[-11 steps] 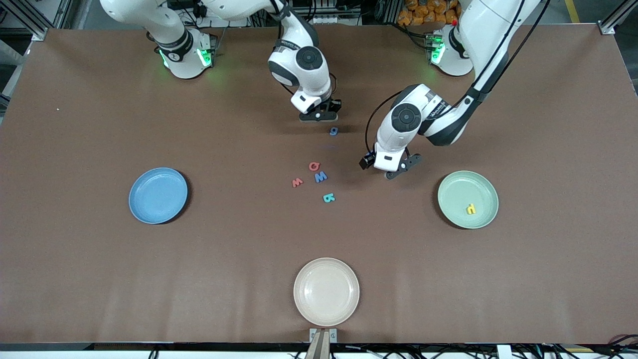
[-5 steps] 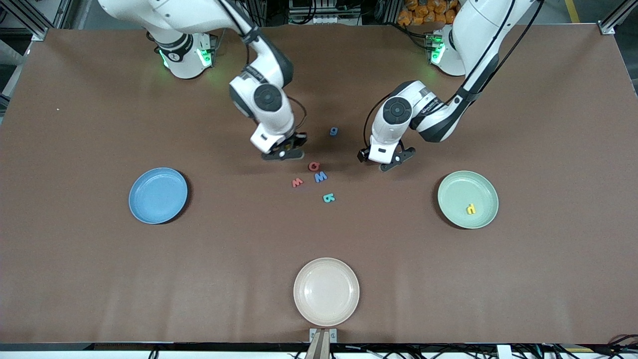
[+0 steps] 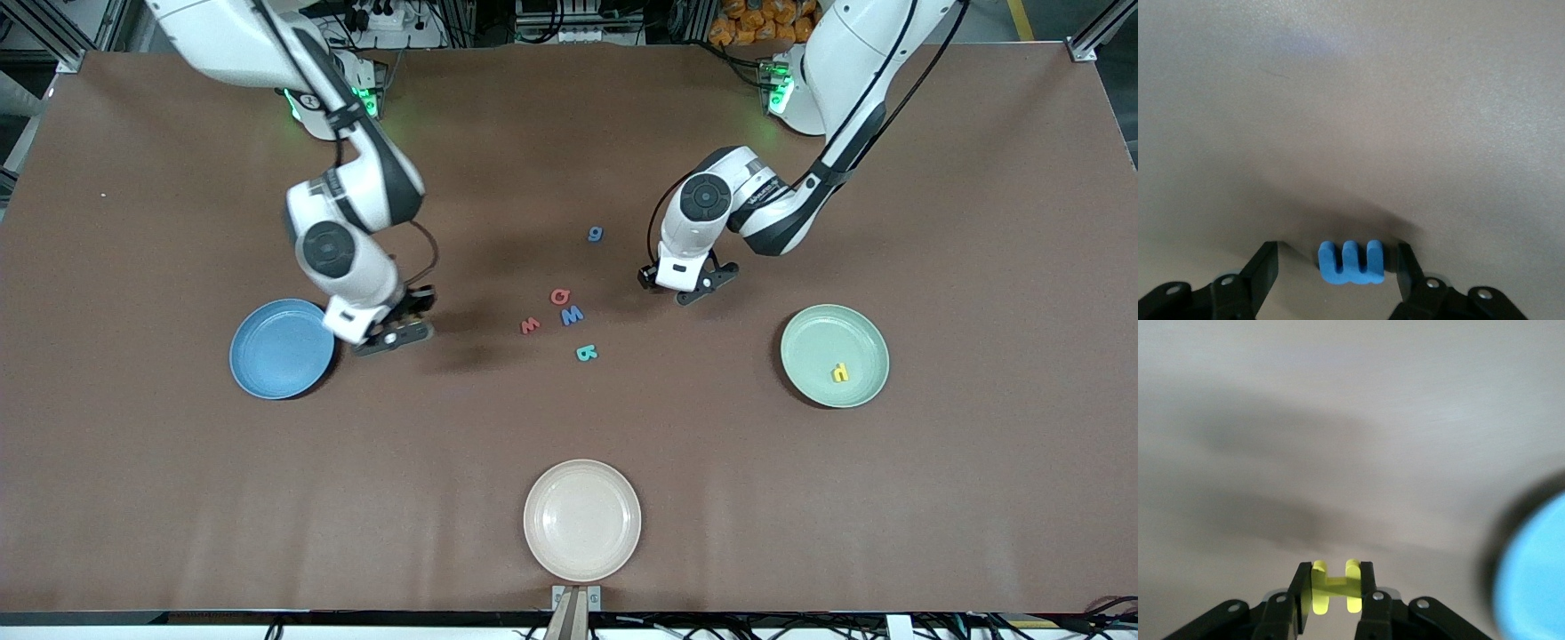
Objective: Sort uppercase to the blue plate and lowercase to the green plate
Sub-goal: 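Place the W on green plate while the right gripper places H on blue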
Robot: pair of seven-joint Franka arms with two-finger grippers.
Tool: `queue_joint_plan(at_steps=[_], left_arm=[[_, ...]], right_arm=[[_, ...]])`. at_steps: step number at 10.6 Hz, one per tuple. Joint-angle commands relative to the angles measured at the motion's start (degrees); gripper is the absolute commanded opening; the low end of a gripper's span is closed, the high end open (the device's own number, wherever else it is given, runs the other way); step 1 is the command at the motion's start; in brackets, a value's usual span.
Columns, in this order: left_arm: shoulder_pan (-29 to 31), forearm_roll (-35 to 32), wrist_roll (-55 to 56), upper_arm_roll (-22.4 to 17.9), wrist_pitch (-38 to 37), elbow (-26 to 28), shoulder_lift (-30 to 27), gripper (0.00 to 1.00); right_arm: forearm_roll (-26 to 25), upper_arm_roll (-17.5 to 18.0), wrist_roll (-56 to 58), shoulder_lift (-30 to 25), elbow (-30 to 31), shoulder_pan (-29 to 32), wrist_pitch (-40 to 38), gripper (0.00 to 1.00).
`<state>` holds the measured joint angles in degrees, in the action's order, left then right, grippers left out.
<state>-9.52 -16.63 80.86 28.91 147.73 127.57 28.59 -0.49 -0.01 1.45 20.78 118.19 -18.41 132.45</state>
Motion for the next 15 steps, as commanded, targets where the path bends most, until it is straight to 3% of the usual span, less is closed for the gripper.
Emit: queue_joint_plan(at_steps=[1, 4, 5, 8, 11, 12, 13, 15], left_arm=[[0.03, -1.74, 1.93, 0.27, 1.50, 0.04, 0.59, 0.67], [0.03, -2.17, 1.93, 0.27, 1.77, -0.13, 0.68, 0.24], [0.11, -2.18, 1.93, 0.27, 1.77, -0.31, 0.59, 0.00], [3.87, -2.26, -1.91, 0.35, 1.33, -0.57, -3.17, 0.00], [11.51, -1.48, -16.48, 0.79, -1.64, -2.49, -8.01, 0.00], [14.85, -1.39, -20.88, 2.36, -3.05, -3.90, -8.02, 0.00], [17.66, -1.39, -25.88, 2.90, -4.98, -5.57, -8.02, 0.00], [21.28, -1.21, -36.60, 2.64, -9.72, -7.77, -8.11, 0.00]], right_arm=[[-1.78, -5.15, 9.86, -1.87, -1.12, -0.14, -4.20, 0.25], [-5.14, -7.36, 18.65, -1.97, -0.86, 4.07, -3.96, 0.25], [-5.22, -7.72, 18.94, -1.80, -0.51, 4.69, -3.69, 0.25], [-5.05, -7.90, 20.43, -0.66, 2.20, 6.71, -0.37, 0.26], [-4.26, -7.81, 20.26, 1.19, 5.47, 7.33, 6.50, 0.30], [-4.26, -7.81, 19.91, 1.11, 5.47, 7.42, 6.07, 0.36], [-3.39, -7.81, 19.73, 1.11, 5.47, 7.33, 5.98, 0.53], [-0.05, -7.72, 19.56, 1.11, 5.03, 6.89, 4.49, 0.75]])
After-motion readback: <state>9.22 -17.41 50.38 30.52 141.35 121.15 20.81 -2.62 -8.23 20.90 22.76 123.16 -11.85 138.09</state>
